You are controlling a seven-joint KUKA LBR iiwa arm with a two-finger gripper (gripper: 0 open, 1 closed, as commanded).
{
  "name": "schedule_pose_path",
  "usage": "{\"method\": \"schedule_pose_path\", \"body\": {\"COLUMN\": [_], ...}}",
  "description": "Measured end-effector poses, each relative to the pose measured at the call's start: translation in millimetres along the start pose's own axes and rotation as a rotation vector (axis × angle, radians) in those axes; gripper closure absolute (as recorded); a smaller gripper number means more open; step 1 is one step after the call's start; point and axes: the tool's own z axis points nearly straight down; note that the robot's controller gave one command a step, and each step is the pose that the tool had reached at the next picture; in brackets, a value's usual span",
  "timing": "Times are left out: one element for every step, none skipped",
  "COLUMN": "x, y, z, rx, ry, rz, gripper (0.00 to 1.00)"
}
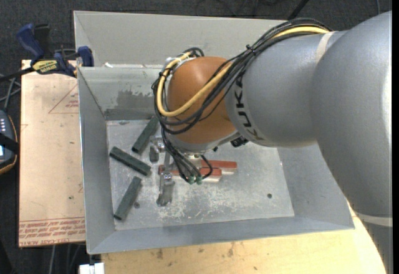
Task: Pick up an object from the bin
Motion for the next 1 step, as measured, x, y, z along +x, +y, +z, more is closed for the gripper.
{"method": "schedule_pose_path", "body": {"x": [-0.2], "y": [-0.3], "z": [-0.1], "rx": [0.0], "ry": [0.0], "rz": [0.001], "gripper": [0.0]}}
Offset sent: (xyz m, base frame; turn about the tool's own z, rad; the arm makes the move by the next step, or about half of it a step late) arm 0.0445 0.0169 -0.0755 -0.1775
